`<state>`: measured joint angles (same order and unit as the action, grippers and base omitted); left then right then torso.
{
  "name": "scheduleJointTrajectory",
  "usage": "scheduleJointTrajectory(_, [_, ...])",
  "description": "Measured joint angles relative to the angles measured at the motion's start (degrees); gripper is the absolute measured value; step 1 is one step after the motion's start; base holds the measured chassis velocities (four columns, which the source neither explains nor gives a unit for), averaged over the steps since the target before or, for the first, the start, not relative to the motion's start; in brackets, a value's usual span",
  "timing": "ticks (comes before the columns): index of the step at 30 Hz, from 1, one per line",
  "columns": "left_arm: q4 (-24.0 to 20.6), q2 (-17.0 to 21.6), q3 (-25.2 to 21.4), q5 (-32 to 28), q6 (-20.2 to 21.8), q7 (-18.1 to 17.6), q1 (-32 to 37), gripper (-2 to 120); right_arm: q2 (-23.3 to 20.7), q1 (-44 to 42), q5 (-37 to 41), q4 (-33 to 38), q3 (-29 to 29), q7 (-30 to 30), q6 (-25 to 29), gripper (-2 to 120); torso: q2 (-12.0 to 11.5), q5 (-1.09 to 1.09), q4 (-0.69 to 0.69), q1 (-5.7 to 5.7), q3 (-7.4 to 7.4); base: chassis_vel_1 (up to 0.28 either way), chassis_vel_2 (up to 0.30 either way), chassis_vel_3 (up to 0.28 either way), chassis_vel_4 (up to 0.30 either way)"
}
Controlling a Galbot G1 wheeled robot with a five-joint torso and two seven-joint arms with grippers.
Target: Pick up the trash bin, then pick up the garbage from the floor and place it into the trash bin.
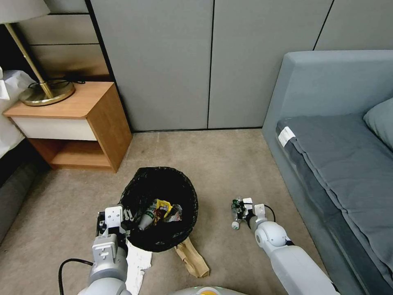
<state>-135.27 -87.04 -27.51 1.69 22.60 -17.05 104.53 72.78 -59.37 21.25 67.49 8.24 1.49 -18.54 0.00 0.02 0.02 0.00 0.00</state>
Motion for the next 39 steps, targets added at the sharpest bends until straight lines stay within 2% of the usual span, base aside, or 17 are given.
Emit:
scheduleJointTrajectory(3, [0.0,0.0,0.0,0.0,0.0,0.0,0.0,0,-0.4,-0.4,-0.4,0.9,0.0,0.6,1.2,10,0.0,0.02,0.01,0.00,0.01,0.000,0.000,0.000,0.000])
scheduleJointTrajectory(6, [0.0,0.1,-0.1,-0.2,0.0,0.0,-0.2,0,-1.8,-2.2,-0.2,7.1,0.9,1.7,2.8,5,0.0,0.00,-0.05,0.01,0.03,0.000,0.000,0.000,0.000])
scheduleJointTrajectory(8, [0.0,0.1,-0.1,-0.2,0.0,0.0,-0.2,0,-2.0,-2.7,-0.1,8.8,1.2,1.9,3.3,3,0.0,-0.01,-0.03,0.01,0.02,0.000,0.000,0.000,0.000])
scheduleJointTrajectory(10, [0.1,0.2,0.0,-0.2,0.0,0.0,-0.4,0,-3.0,-4.9,0.3,15.4,2.2,2.3,4.9,2,0.0,-0.02,-0.03,0.01,0.02,0.000,0.000,0.000,0.000])
scheduleJointTrajectory(12, [0.2,0.2,0.0,-0.2,0.0,0.0,-0.4,0,-3.2,-5.4,0.3,17.1,2.4,2.4,5.4,2,0.0,-0.01,-0.03,0.01,0.02,0.000,0.000,0.000,0.000])
scheduleJointTrajectory(13, [0.3,0.2,0.1,-0.3,0.0,0.0,-0.6,0,-3.7,-6.9,0.1,22.7,3.2,2.6,7.1,2,0.0,-0.04,-0.03,0.01,0.01,0.000,0.000,0.000,0.000])
scheduleJointTrajectory(16, [0.3,0.3,0.1,-0.4,0.0,0.0,-0.6,0,-3.9,-7.9,0.0,27.6,3.7,2.7,8.3,2,0.0,-0.02,-0.03,0.01,0.01,0.000,0.000,0.000,0.000])
scheduleJointTrajectory(18, [0.4,0.3,0.1,-0.6,0.1,0.0,-0.6,0,-4.2,-8.8,0.2,33.9,4.1,2.7,10.1,2,0.0,-0.03,-0.02,0.01,0.00,0.000,0.000,0.000,0.000])
scheduleJointTrajectory(20, [0.4,0.4,0.1,-0.6,0.0,0.0,-0.6,0,-4.2,-9.0,0.3,35.8,4.1,2.6,10.7,2,0.0,-0.03,-0.01,0.01,0.00,0.000,0.000,0.000,0.000])
scheduleJointTrajectory(25, [0.4,0.3,0.1,-0.7,0.1,0.0,-0.7,0,-4.8,-10.1,1.1,47.4,3.8,2.1,12.2,2,0.0,-0.02,-0.02,0.01,0.00,0.000,0.000,0.000,0.000])
scheduleJointTrajectory(30, [0.5,0.3,0.1,-0.7,0.0,0.0,-0.8,0,-5.7,-10.8,1.5,54.0,3.6,1.7,12.3,2,0.0,-0.02,-0.02,0.01,0.00,0.000,0.000,0.000,0.000])
scheduleJointTrajectory(34, [1.0,0.3,0.2,-0.7,0.1,0.0,-1.0,0,-6.4,-11.3,3.6,58.2,3.5,-1.7,16.2,2,0.0,-0.02,-0.02,0.00,0.00,0.000,0.000,0.000,0.000])
scheduleJointTrajectory(36, [1.3,0.3,0.2,-0.8,0.1,0.0,-1.1,0,-7.2,-12.0,5.2,60.7,3.5,-6.3,19.5,2,0.0,-0.03,-0.01,0.01,0.00,0.000,0.000,0.000,0.000])
scheduleJointTrajectory(39, [1.4,0.3,0.3,-0.8,0.1,0.0,-1.3,0,-8.1,-13.2,5.4,62.1,3.5,-9.2,20.7,2,0.0,-0.03,-0.02,0.01,-0.01,0.000,0.000,0.000,0.000])
